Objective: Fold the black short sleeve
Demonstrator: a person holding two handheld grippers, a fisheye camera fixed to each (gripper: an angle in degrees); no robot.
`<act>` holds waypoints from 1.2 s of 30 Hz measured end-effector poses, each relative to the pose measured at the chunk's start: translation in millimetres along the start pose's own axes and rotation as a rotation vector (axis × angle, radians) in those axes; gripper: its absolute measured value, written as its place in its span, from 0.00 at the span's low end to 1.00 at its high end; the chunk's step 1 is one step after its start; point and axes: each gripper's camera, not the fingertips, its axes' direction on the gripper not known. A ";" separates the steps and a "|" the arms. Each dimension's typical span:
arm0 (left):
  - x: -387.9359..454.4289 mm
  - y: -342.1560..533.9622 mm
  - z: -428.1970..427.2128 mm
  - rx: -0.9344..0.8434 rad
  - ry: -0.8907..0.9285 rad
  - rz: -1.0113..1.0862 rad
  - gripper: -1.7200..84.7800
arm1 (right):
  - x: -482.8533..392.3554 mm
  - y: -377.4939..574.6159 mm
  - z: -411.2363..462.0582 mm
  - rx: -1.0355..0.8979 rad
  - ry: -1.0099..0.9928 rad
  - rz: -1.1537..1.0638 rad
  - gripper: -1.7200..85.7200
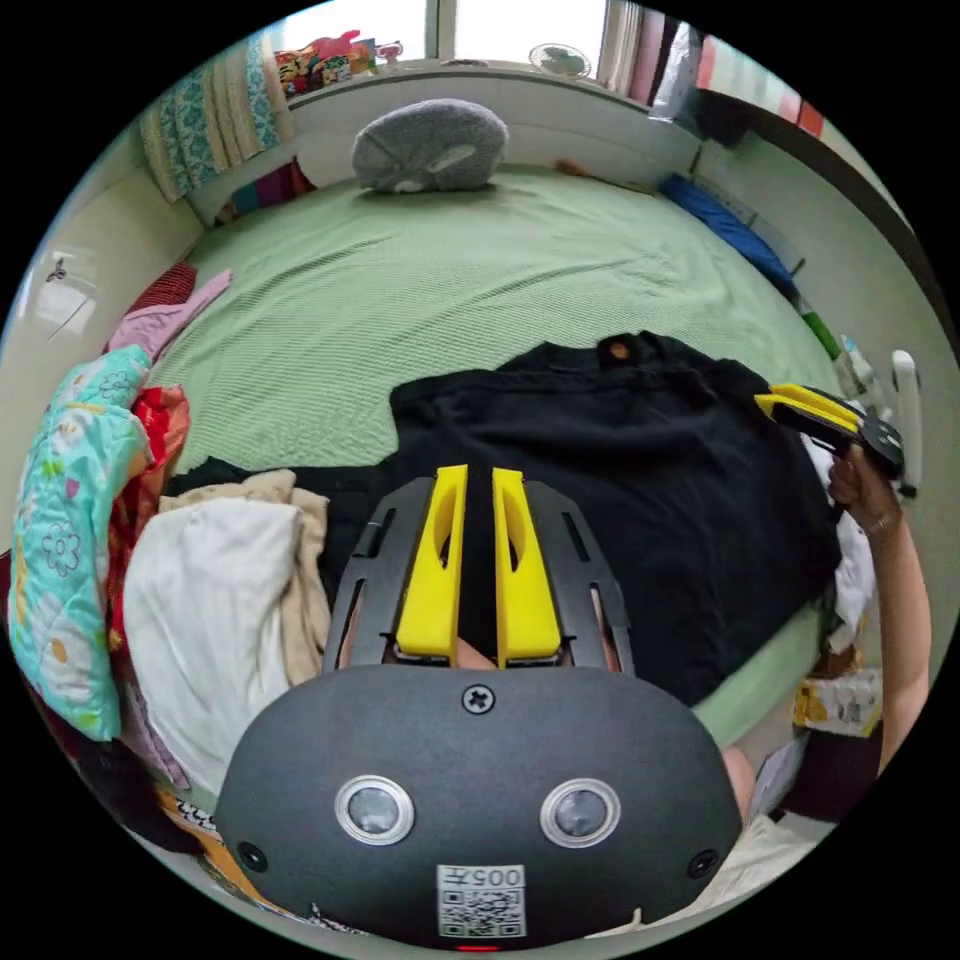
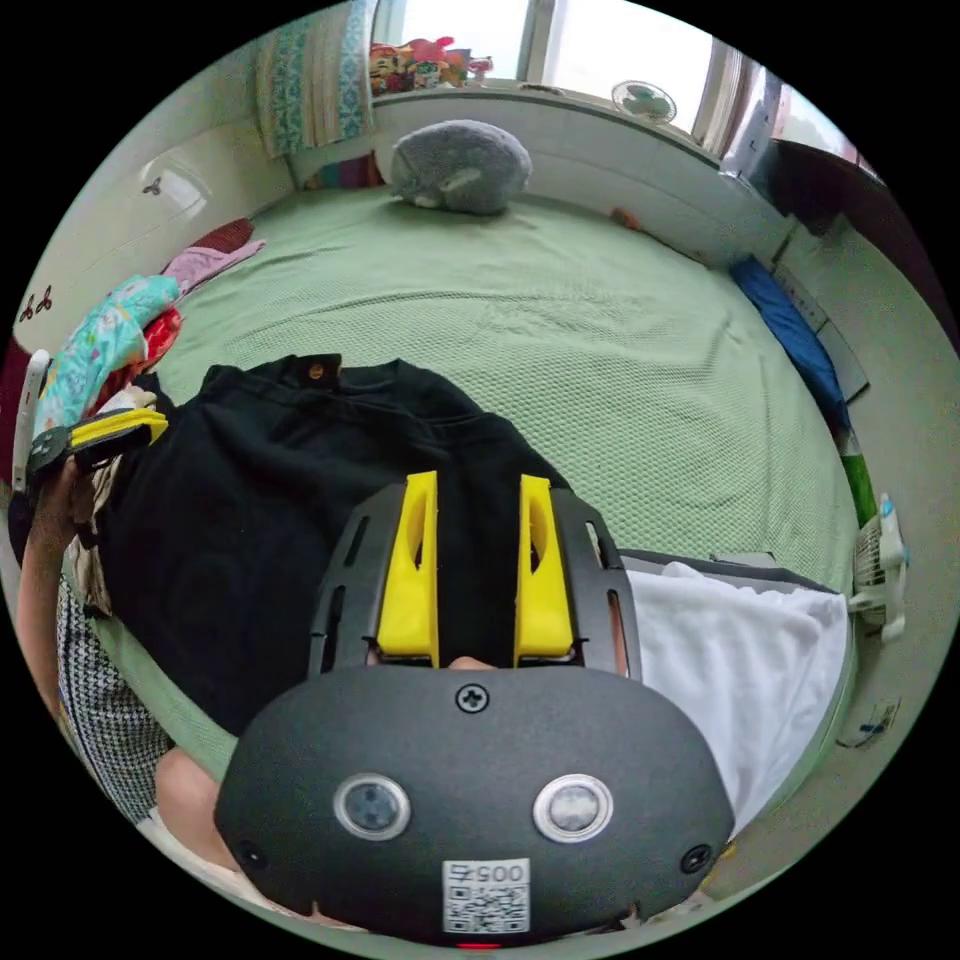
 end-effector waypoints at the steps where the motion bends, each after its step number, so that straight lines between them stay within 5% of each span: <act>1: 8.2 10.3 2.5 -0.017 0.018 0.027 0.09 | -5.0 -1.4 -2.2 -0.004 -0.043 -0.034 0.16; 14: 13.1 46.2 24.6 -0.023 0.005 -0.063 0.09 | -36.1 -28.7 38.0 -0.114 -0.004 0.105 0.12; 17: 8.5 51.5 19.3 -0.010 0.036 -0.101 0.09 | -32.8 -19.0 16.6 -0.067 -0.024 0.152 0.05; 25: 8.8 92.3 -62.2 0.231 0.200 -0.165 0.02 | -41.8 43.5 -99.1 0.069 -0.140 0.011 0.00; 36: 72.1 152.3 -181.6 0.262 0.068 -0.048 0.01 | -98.6 194.0 -280.0 0.134 -0.194 -0.100 0.00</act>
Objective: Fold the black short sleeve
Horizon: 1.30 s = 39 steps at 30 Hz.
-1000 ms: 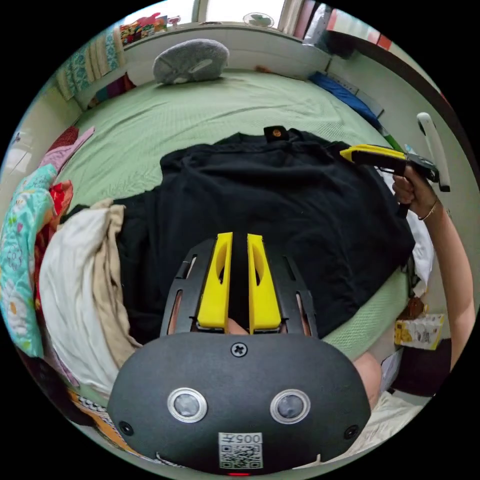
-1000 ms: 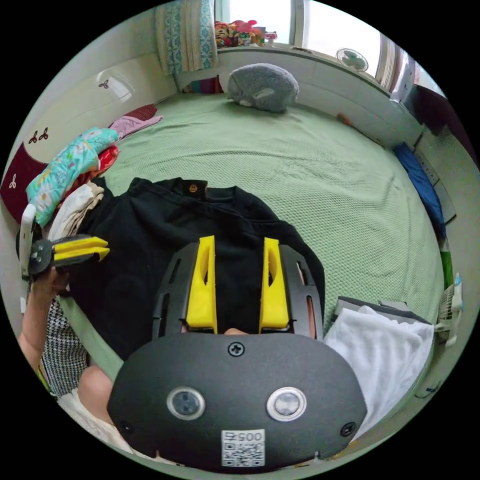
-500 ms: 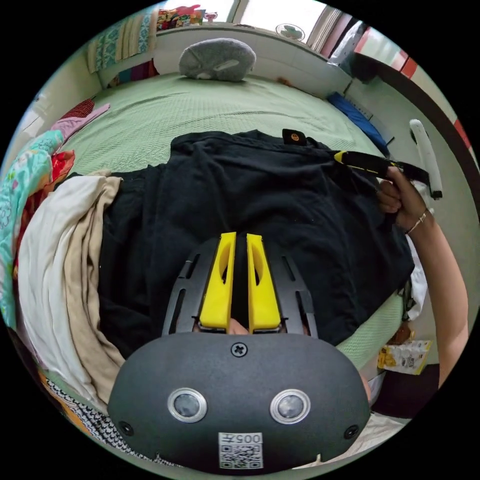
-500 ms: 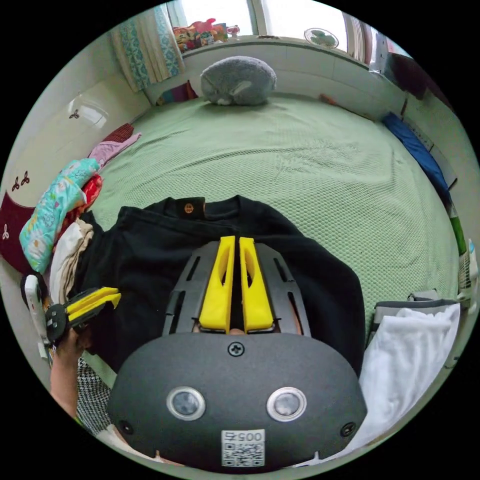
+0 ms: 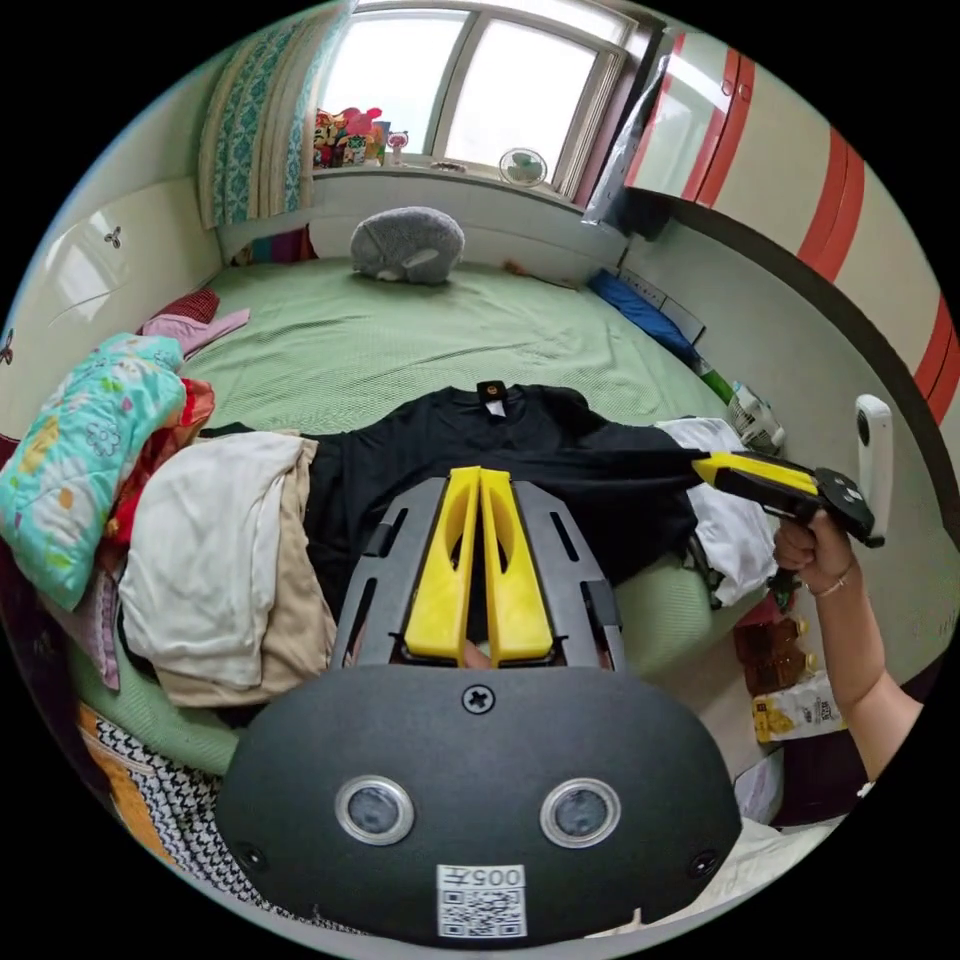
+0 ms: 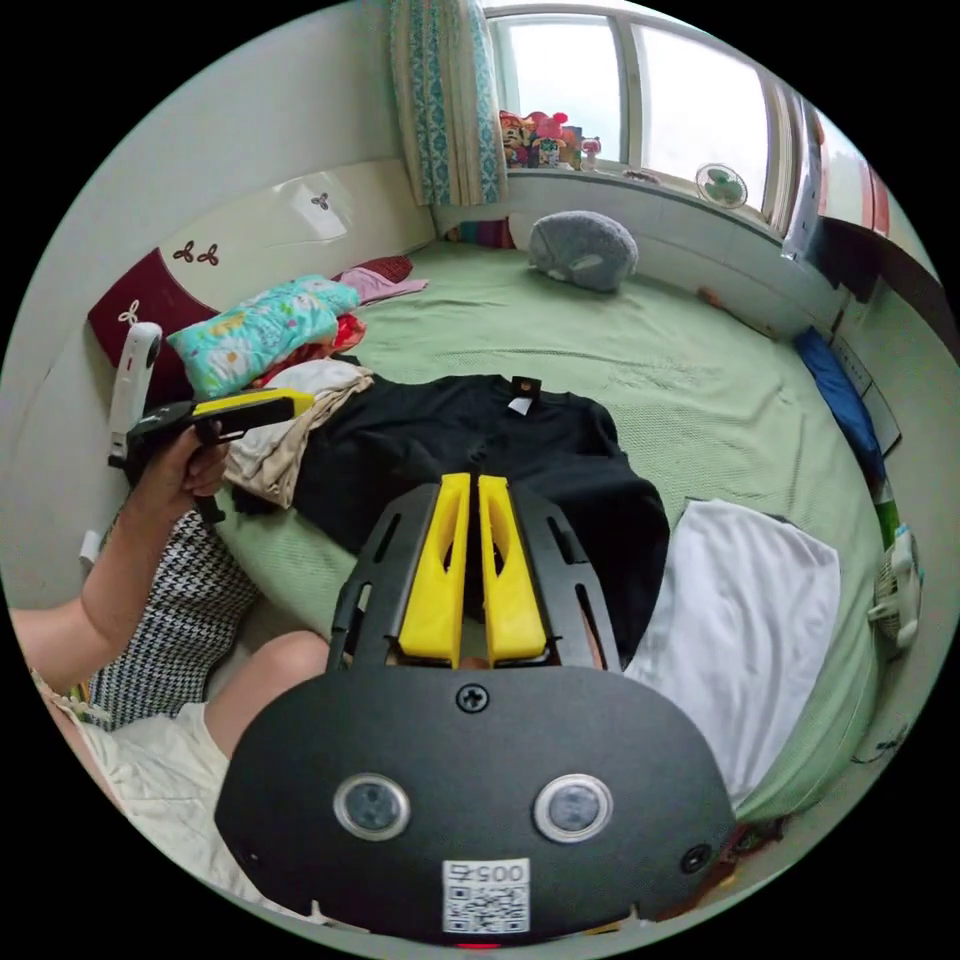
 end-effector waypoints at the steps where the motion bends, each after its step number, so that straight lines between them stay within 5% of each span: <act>1: 8.4 7.2 -7.8 -0.010 -0.003 0.021 0.01 | -11.8 16.5 -16.5 -0.002 0.009 -0.008 0.00; 16: 69.6 92.2 -8.8 -0.232 0.033 0.117 0.02 | -124.5 226.8 -73.8 -0.237 -0.090 0.151 0.00; 21: 88.1 90.5 13.5 -0.293 0.046 0.168 0.03 | -124.3 232.9 -89.1 -0.339 -0.052 0.127 0.03; 27: 108.0 81.8 50.5 -0.331 0.086 0.219 0.12 | -118.6 197.4 -109.0 -0.238 0.093 0.067 0.15; 39: 129.1 84.5 94.1 -0.453 0.117 0.301 0.10 | -147.3 159.4 3.5 -0.452 0.230 -0.035 0.12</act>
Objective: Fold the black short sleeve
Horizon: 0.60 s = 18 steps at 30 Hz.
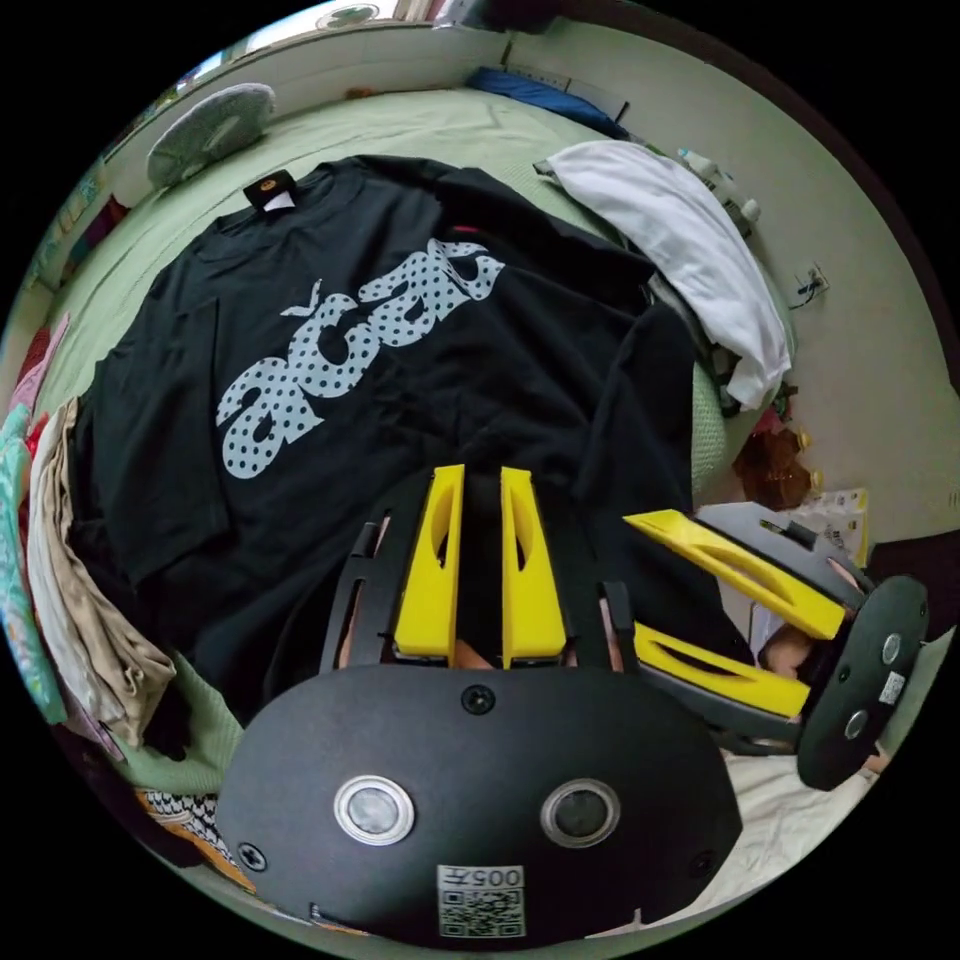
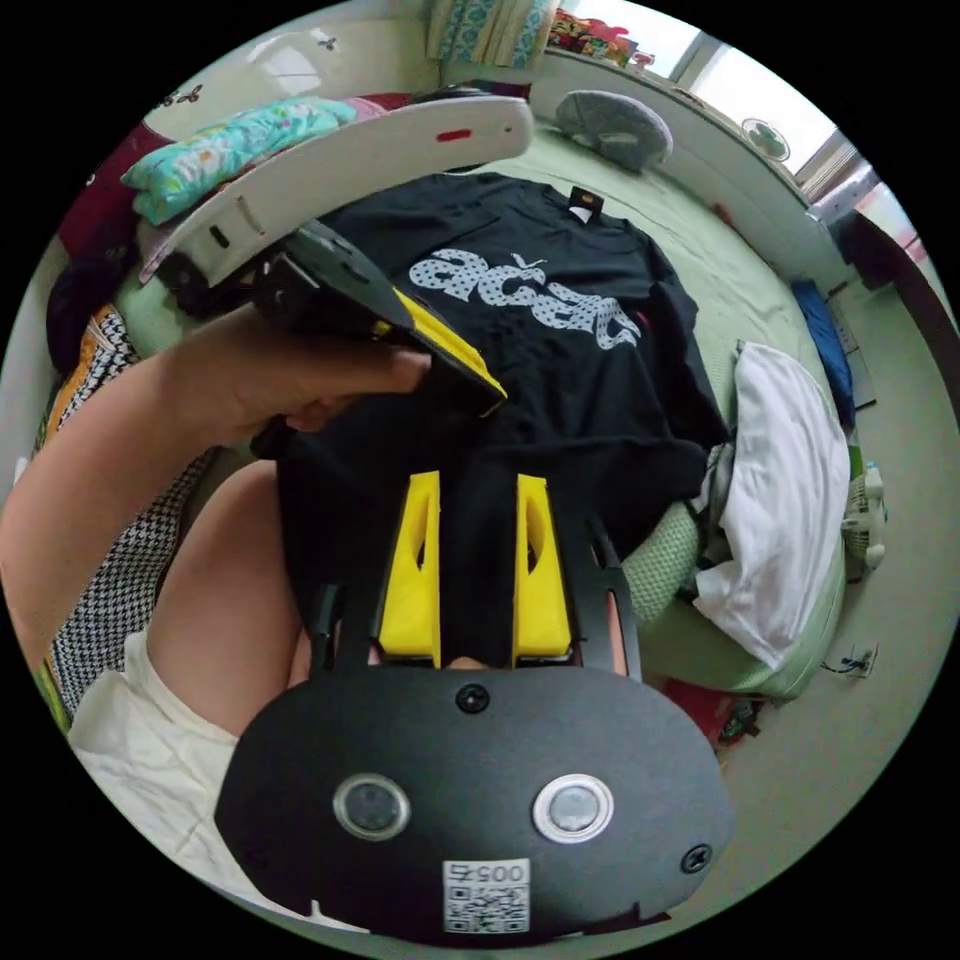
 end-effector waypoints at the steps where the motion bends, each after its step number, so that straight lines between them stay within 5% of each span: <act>1: -2.6 3.7 -2.5 -0.001 0.017 -0.013 0.09 | 1.4 1.3 8.9 -0.038 0.016 0.015 0.11; 8: -16.3 39.5 -43.4 0.051 0.088 -0.077 0.03 | 46.8 49.9 -31.9 0.088 -0.173 0.209 0.01; 18: -34.5 184.4 -223.4 0.403 0.124 -0.126 0.02 | 115.3 171.7 -152.5 0.390 -0.197 0.467 0.00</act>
